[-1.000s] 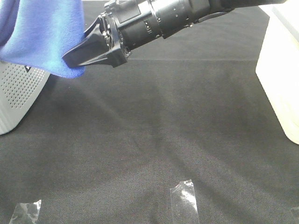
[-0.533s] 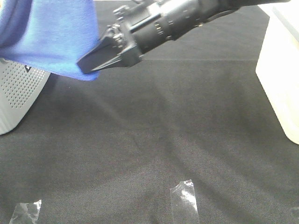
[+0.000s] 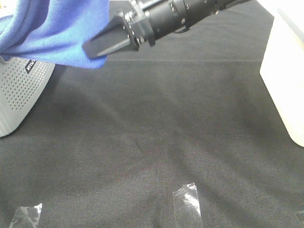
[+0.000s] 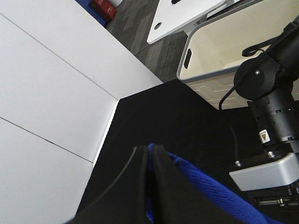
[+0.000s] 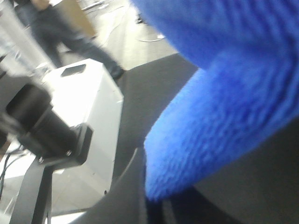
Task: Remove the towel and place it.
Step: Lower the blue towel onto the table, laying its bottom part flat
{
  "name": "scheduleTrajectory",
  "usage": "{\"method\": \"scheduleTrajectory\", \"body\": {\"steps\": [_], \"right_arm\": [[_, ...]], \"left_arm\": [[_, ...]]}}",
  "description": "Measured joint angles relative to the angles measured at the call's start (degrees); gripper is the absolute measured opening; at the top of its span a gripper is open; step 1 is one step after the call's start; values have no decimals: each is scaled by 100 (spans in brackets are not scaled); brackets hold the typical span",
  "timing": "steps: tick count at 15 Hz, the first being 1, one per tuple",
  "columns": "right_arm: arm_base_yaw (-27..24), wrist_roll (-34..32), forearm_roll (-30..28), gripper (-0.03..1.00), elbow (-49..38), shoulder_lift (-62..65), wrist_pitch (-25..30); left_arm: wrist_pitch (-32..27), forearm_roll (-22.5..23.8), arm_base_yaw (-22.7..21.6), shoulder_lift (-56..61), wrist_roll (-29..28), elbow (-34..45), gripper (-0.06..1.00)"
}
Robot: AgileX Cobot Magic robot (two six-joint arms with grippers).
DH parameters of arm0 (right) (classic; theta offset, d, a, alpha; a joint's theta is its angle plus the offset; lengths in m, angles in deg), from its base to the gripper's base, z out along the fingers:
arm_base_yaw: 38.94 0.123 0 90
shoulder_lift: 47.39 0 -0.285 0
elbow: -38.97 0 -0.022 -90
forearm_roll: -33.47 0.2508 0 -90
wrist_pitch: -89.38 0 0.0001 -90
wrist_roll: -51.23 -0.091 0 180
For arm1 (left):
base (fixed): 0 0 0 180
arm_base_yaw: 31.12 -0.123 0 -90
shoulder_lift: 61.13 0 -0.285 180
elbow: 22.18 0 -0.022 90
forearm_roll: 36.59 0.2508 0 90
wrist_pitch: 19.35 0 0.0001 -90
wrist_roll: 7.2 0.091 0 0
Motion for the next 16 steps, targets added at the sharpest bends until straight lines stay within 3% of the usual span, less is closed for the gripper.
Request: {"method": "scheduleTrajectory", "body": {"steps": [1, 2, 4, 9, 11, 13, 16], "right_arm": [[0, -453, -206, 0, 0, 166, -235], [0, -1421, -945, 0, 0, 579, -688], [0, -2653, -2166, 0, 195, 963, -837], [0, -5546, -5346, 0, 1707, 1209, 103], [0, -6154, -6509, 0, 2395, 1215, 298], [0, -6337, -7357, 0, 2905, 1220, 212], [0, -6268, -7958, 0, 3409, 1226, -223]], "left_arm": [[0, 0, 0, 0, -57, 0, 0], [0, 0, 0, -11, -97, 0, 0], [11, 0, 0, -34, -97, 0, 0], [602, 52, 0, -229, -97, 0, 0], [917, 138, 0, -350, -97, 0, 0], [1175, 178, 0, -481, -97, 0, 0], [1627, 246, 0, -630, -97, 0, 0]]}}
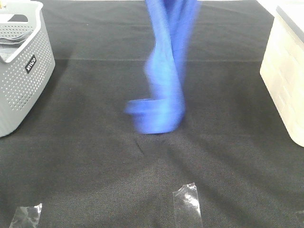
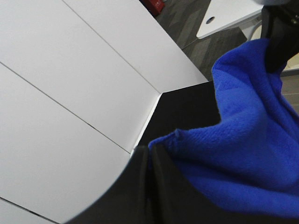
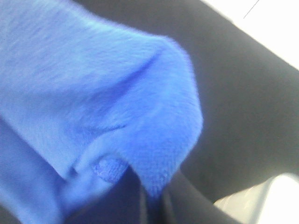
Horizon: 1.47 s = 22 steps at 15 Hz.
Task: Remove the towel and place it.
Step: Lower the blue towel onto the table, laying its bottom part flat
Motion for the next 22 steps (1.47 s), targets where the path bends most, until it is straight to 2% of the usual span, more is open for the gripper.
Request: {"method": "scheduleTrajectory", "body": {"steps": [4, 8, 13, 15, 18, 21, 22], "right_arm": [[0, 710, -223, 0, 80, 0, -510], [0, 825, -991, 0, 92, -69, -1759], [0, 74, -1965, 0, 103, -567, -3507], [-23, -97, -2086, 0, 103, -751, -4068], [-206, -241, -2097, 0, 103, -1112, -4721], [-458, -384, -1942, 0, 103, -1478, -5449], [-493, -390, -1937, 0, 109, -1536, -5586]], "left_arm": [[968, 23, 0, -195, 0, 0, 0], [1908, 23, 0, -527, 23, 0, 0], [3644, 23, 0, -928, 74, 0, 0], [4269, 23, 0, -1083, 92, 0, 0], [4830, 63, 0, -1398, 241, 0, 0], [5844, 384, 0, -1839, 189, -6, 0], [5970, 487, 0, -1937, 92, -63, 0]]}}
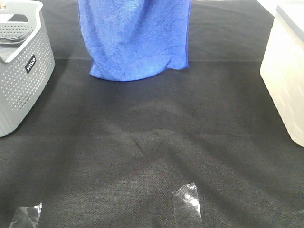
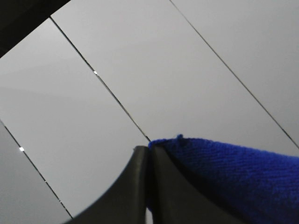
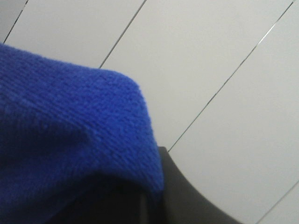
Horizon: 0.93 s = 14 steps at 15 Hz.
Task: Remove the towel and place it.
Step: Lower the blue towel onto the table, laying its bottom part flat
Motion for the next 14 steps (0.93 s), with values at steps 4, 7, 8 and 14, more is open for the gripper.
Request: {"method": "scheduleTrajectory", "body": {"steps": [4, 7, 8, 14], "right_arm": [[-172, -40, 166, 0, 424, -453, -561], [-447, -149, 430, 0, 619, -504, -625], [-476, -155, 430, 0, 619, -504, -619], [-476, -155, 785, 0, 619, -504, -493]], "left_arm": [[355, 1799, 0, -1089, -1656, -1341, 0], [464, 3764, 0, -1713, -3621, -2670, 0], [481, 4011, 0, -1736, -3845, -2739, 0], [160, 4211, 0, -1765, -4079, -2756, 0]]}}
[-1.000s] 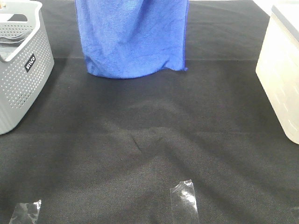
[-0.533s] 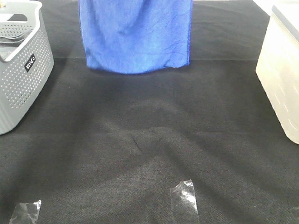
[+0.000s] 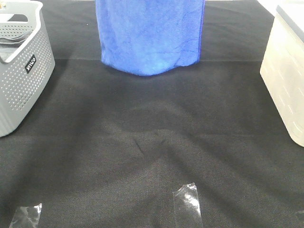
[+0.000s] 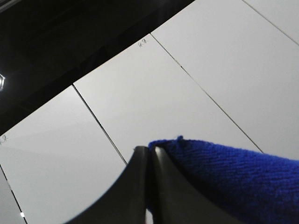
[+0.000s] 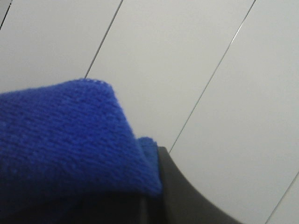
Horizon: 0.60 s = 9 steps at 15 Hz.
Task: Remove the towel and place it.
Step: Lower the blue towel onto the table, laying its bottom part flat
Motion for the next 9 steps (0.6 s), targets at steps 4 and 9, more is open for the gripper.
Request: {"method": "scheduleTrajectory", "body": {"steps": [4, 9], "right_arm": [[0, 0, 447, 0, 0, 6, 1112], [0, 0, 1014, 0, 0, 413, 3678]], "left_arm": [[-705, 6, 11, -46, -218, 0, 0], [-3254, -275, 378, 126, -470, 0, 0]]}}
